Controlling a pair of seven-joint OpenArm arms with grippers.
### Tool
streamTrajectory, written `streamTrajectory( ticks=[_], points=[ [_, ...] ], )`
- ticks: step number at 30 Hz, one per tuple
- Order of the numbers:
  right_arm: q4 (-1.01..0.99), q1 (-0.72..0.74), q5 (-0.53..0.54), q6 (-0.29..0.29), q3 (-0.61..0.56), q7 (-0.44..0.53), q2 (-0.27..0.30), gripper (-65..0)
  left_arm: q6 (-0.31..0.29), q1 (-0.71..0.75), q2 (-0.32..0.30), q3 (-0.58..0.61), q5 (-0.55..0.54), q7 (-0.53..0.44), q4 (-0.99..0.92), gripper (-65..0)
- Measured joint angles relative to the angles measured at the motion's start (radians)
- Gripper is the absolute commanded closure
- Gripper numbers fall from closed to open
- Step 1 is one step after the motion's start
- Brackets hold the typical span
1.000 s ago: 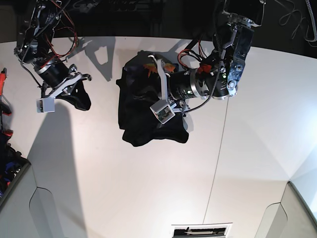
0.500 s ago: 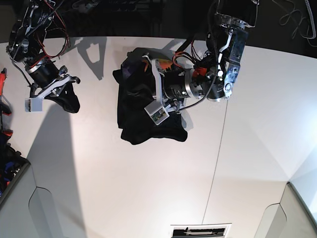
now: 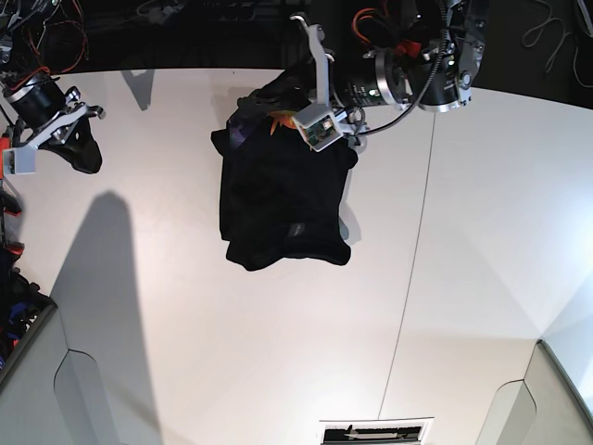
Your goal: Layout the t-shirt on the table in an organized manner, then fold the t-shirt properly
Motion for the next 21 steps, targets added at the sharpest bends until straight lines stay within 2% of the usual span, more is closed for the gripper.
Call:
streamTrajectory(
  ticks=[13,17,21],
  points=[
    [0.006,-0.294,0.029,0.001,-0.011,-0.008,0.010,0.0,0.000,0.329,-0.151,-0.330,-0.005,-0.002,0.013,0.0],
    [-0.001,-0.361,0.003,0.000,-0.041,-0.004,0.015,0.0,-0.001,0.367,-0.171,-0.400,0.026,-0.026,-0.093,0.0],
    [-0.072,-0.405,-0.040,0.001,-0.133,-0.003,0.015,0.0,-0.004,0.397,-0.175,-0.411,0.063,-0.040,-0.322,0.0]
  ],
)
